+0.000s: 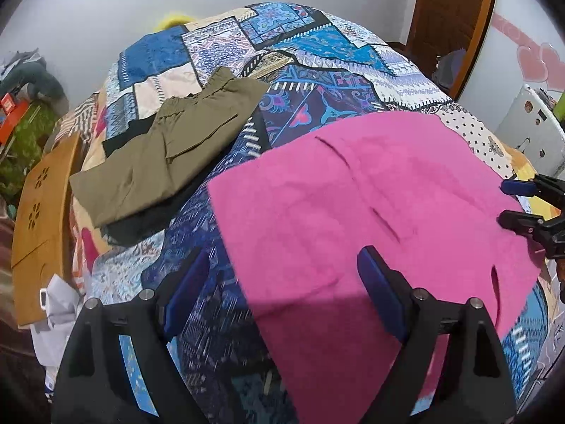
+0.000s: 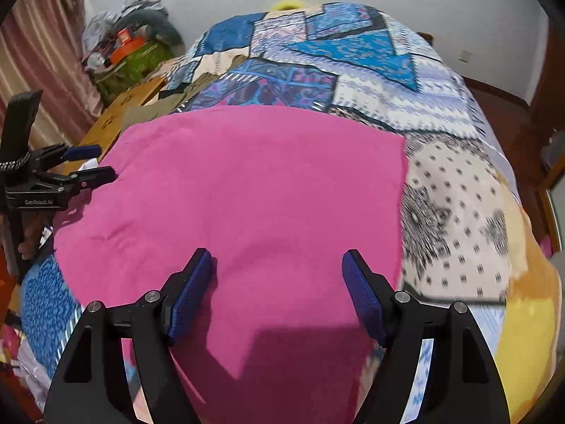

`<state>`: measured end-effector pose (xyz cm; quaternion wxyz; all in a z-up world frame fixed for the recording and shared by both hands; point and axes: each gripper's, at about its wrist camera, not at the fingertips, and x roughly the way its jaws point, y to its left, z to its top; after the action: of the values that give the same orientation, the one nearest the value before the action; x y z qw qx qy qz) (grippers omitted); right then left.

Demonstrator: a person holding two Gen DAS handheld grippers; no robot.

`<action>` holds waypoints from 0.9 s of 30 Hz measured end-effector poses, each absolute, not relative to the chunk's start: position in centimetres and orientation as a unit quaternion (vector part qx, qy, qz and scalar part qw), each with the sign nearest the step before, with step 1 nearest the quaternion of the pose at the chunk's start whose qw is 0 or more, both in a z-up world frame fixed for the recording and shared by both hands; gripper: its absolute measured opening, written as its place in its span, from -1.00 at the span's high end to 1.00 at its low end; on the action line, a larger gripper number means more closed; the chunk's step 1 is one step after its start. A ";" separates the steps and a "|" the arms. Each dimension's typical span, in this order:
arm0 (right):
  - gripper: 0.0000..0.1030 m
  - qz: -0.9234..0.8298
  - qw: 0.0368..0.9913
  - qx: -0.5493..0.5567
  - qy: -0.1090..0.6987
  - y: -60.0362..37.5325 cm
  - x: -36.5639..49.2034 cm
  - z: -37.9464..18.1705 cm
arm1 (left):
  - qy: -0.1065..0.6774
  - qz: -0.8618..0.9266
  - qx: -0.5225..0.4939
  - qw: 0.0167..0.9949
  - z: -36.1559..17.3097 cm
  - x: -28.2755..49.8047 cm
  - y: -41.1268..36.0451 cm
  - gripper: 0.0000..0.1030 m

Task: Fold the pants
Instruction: 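Move the left gripper to the waistband corner of the pink trousers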

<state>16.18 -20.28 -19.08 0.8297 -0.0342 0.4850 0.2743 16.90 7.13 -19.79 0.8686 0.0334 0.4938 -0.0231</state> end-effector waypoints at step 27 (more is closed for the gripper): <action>-0.41 0.247 0.877 -0.008 0.413 -21.1 11.0 -14.2 | 0.453 -0.004 -0.087 0.887 -14.1 9.1 9.8 -0.67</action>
<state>10.95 -21.12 -14.18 0.8765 -0.0075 0.4132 0.2468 9.12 9.82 -14.07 0.8871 -0.0873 0.4532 -0.0036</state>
